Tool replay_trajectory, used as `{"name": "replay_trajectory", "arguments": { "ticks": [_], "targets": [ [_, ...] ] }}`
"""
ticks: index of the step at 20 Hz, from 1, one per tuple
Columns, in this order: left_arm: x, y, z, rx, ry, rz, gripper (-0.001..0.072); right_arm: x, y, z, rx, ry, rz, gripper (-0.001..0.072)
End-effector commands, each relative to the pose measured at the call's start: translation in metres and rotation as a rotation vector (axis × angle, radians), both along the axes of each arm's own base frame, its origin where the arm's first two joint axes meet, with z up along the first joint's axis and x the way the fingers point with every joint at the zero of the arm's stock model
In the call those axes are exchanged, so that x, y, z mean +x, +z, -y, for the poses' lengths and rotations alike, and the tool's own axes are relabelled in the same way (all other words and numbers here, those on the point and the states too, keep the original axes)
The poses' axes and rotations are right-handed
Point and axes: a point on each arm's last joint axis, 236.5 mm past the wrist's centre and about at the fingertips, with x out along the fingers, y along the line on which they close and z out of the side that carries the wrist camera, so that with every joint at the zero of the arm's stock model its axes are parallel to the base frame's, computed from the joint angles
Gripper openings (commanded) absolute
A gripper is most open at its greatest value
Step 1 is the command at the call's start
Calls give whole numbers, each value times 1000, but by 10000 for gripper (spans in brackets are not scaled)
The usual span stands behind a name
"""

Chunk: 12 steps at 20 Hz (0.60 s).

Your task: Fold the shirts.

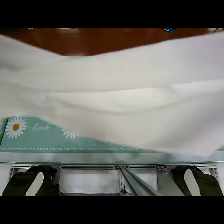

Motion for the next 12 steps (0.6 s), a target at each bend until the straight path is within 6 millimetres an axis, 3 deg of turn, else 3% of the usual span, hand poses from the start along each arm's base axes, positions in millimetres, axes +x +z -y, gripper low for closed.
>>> {"name": "replay_trajectory", "arguments": {
  "ticks": [1, 4, 7, 10, 12],
  "targets": [
    [-18, -2, -44, 20, 123, 3, 28, -17, -19, 10, 12, -66, -71, 20],
    [-16, -6, -42, -11, 116, -22, 28, -12, -30, 12, 30, -69, -117, 20],
    [9, -37, -37, -28, 130, -150, 28, 9, -63, 17, 62, -54, -248, 20],
    [53, -83, -27, -10, 144, -311, 28, 45, -119, 24, 118, -18, -416, 20],
    [93, -131, -18, 33, 152, -463, 28, 78, -164, 35, 159, -18, -514, 20]
  ]
}}
